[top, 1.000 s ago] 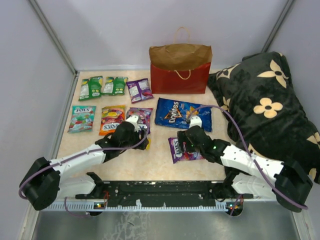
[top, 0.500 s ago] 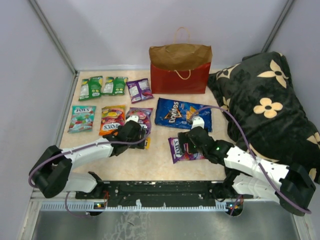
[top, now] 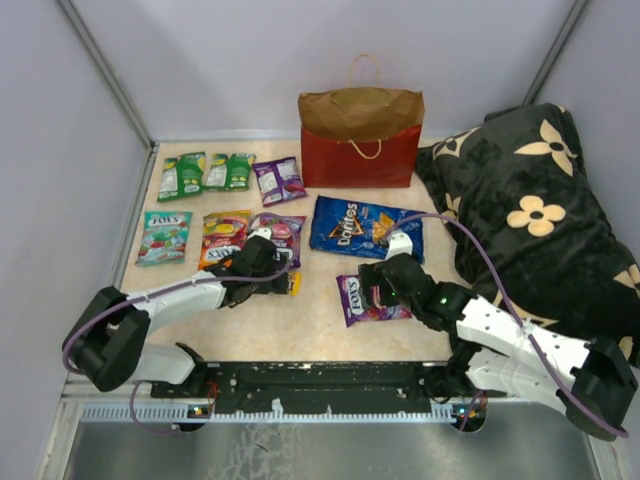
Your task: Take the snacks out of the paper bag
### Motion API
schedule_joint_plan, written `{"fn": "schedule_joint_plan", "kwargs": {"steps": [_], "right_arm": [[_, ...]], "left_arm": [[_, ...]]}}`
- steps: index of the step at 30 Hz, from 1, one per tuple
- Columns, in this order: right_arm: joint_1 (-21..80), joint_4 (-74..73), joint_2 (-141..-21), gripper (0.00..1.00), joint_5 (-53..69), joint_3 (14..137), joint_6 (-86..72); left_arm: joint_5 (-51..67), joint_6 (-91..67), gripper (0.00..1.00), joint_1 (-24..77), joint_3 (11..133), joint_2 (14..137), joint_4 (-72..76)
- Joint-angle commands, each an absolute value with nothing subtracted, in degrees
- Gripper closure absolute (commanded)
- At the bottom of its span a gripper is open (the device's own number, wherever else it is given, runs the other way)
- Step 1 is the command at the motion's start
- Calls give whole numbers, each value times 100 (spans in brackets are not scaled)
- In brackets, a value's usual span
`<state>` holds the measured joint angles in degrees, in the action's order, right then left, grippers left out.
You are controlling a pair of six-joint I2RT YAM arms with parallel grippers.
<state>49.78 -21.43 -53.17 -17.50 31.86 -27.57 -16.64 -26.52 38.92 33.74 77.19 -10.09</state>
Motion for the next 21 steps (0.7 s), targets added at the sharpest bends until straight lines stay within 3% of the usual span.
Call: {"fn": "schedule_joint_plan", "kwargs": {"steps": [1, 10, 21], "right_arm": [[4987, -2140, -5008, 1, -1764, 3140, -2561], [4969, -2108, -4428, 1, -1527, 2860, -2595], [4967, -2048, -4192, 1, -1331, 2821, -2628]], "left_arm": [[-1100, -3188, 0, 3481, 3261, 7774, -1152], [-664, -4051, 0, 3244, 3003, 7304, -1782], [-1032, -5124, 0, 3244, 2539, 5985, -3226]]}}
